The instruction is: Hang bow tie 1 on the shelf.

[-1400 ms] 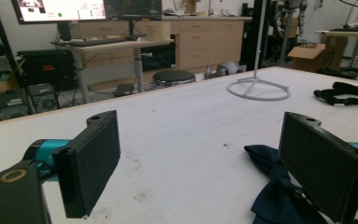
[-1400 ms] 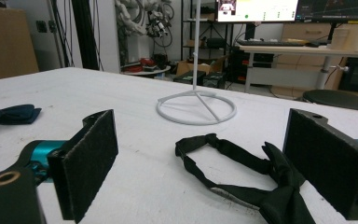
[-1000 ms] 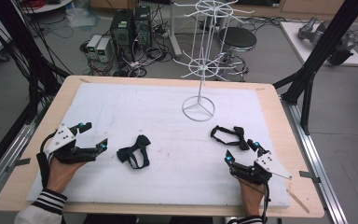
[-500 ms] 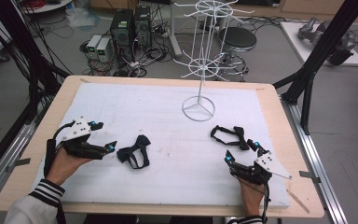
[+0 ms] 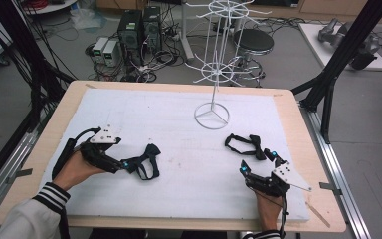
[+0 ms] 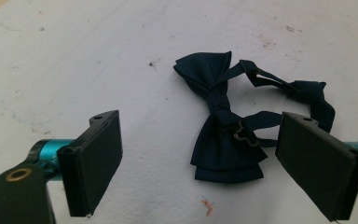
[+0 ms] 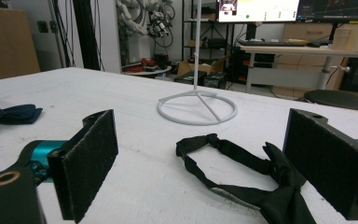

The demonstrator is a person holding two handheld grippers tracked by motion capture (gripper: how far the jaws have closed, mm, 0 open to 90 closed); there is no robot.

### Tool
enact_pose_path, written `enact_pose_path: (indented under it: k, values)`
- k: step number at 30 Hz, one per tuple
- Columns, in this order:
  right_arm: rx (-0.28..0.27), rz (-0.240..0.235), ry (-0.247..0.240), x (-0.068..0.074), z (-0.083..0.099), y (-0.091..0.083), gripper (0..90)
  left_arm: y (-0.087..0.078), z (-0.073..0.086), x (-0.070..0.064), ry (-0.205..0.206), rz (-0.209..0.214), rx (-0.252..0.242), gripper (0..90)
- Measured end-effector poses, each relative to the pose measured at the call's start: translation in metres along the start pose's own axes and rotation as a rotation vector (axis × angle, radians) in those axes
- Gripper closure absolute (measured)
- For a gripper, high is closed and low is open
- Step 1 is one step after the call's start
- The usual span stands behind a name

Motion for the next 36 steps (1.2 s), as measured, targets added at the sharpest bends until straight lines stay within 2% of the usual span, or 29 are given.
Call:
enact_pose_path:
  k: [6,8,10,11,12,15,19,21,24,28,32,34,35,36]
  values:
    - [0.0,0.001,0.0,0.0,0.0,0.0,9.5,0.005,-0.003,-0.001,0.008,0.003,0.055,17.8]
    - [-0.006,0.004,-0.01,-0.001,0.0,0.0,9.4,0.007,-0.004,-0.002,0.012,0.013,0.088,18.2]
    - [0.0,0.001,0.001,0.0,0.0,0.0,9.5,0.009,-0.003,-0.002,0.026,0.028,0.131,18.4]
    - [-0.007,0.004,-0.013,-0.001,0.0,0.0,9.4,0.009,-0.003,-0.002,0.026,0.028,0.131,18.4]
    - [-0.004,0.004,-0.007,-0.001,0.0,0.0,9.5,0.012,-0.002,-0.003,0.033,0.028,0.176,18.5]
    - [-0.003,0.003,-0.008,-0.001,0.0,0.0,9.5,0.017,0.001,-0.005,0.049,0.027,0.227,18.8]
    - [-0.004,0.001,-0.007,-0.001,0.0,0.0,9.5,0.021,0.002,-0.006,0.051,0.027,0.249,19.3]
    - [-0.004,0.001,-0.006,-0.001,0.0,0.0,9.5,0.024,0.003,-0.007,0.056,0.029,0.281,19.5]
    - [-0.005,0.001,-0.005,-0.001,0.0,0.0,9.4,0.027,0.004,-0.008,0.064,0.026,0.302,19.9]
    - [-0.005,0.002,-0.005,-0.001,0.0,0.0,9.5,0.032,0.004,-0.01,0.063,0.043,0.332,21.3]
    - [-0.005,0.002,-0.005,-0.001,0.0,0.0,9.4,0.038,0.004,-0.012,0.067,0.039,0.363,24.2]
    - [-0.006,0.003,-0.004,-0.001,0.0,0.0,9.4,0.04,0.003,-0.012,0.075,0.024,0.363,24.6]
    - [-0.006,0.003,-0.004,-0.001,0.0,0.0,9.4,0.041,0.004,-0.012,0.063,0.022,0.356,23.9]
    - [-0.007,0.003,-0.005,-0.001,0.0,0.0,9.5,0.04,0.004,-0.011,0.071,0.023,0.372,24.2]
Point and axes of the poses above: each handheld gripper's, and its own axes: y roughly forward along the jaws, z roughly out of its underside, x roughly to its left, the point moved 4 cm from there along y, roughly forward along the jaws, and after that the axes turned 11 degrees about -y, right-handed, at the moved point
